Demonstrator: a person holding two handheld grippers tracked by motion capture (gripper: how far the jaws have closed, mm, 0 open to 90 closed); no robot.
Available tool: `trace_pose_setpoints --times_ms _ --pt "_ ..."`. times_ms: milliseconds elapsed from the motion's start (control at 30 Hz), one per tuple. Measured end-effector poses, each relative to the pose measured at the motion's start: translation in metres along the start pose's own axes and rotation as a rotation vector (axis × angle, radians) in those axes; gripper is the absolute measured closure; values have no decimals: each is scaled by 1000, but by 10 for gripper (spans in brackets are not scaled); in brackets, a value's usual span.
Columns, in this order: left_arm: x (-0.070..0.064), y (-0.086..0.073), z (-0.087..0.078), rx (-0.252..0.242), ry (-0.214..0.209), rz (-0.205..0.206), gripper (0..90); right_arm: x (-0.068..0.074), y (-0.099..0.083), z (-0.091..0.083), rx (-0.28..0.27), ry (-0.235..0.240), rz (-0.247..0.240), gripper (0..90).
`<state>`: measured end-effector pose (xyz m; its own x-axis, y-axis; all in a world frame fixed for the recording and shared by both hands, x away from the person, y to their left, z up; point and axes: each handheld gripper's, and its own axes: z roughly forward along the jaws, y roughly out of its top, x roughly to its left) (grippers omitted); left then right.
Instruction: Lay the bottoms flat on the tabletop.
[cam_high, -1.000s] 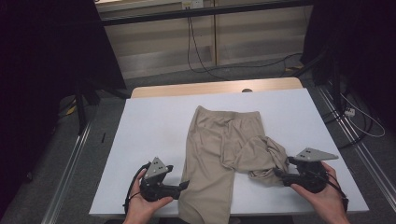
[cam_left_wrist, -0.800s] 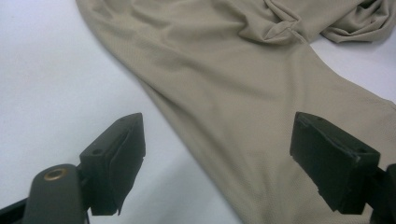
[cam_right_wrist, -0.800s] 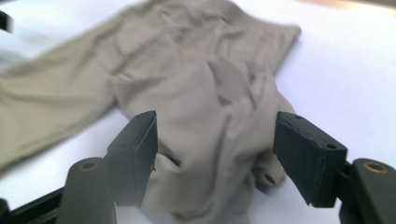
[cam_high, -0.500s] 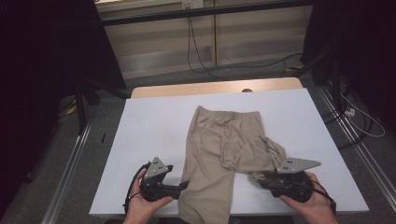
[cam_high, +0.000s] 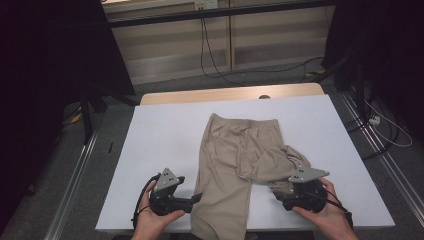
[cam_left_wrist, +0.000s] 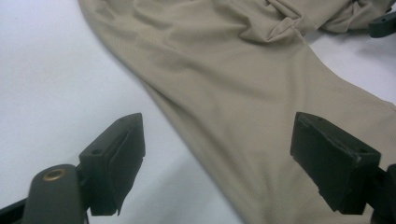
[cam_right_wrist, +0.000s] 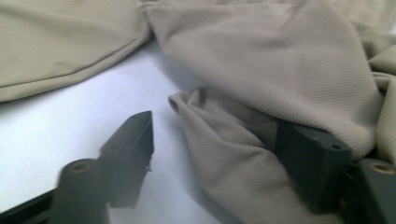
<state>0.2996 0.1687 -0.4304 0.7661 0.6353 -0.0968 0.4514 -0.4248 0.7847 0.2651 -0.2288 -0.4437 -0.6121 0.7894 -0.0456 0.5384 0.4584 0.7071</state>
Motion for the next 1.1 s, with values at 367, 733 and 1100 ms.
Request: trace_pose_setpoints --times_ms 367,733,1100 --pt "-1 0 1 8 -2 4 182 -19 4 20 54 -32 75 428" --pt "1 0 0 2 2 0 182 4 -5 -6 52 107 77 791" --pt "0 1 2 6 -3 -2 182 71 -31 -42 79 281 -10 783"
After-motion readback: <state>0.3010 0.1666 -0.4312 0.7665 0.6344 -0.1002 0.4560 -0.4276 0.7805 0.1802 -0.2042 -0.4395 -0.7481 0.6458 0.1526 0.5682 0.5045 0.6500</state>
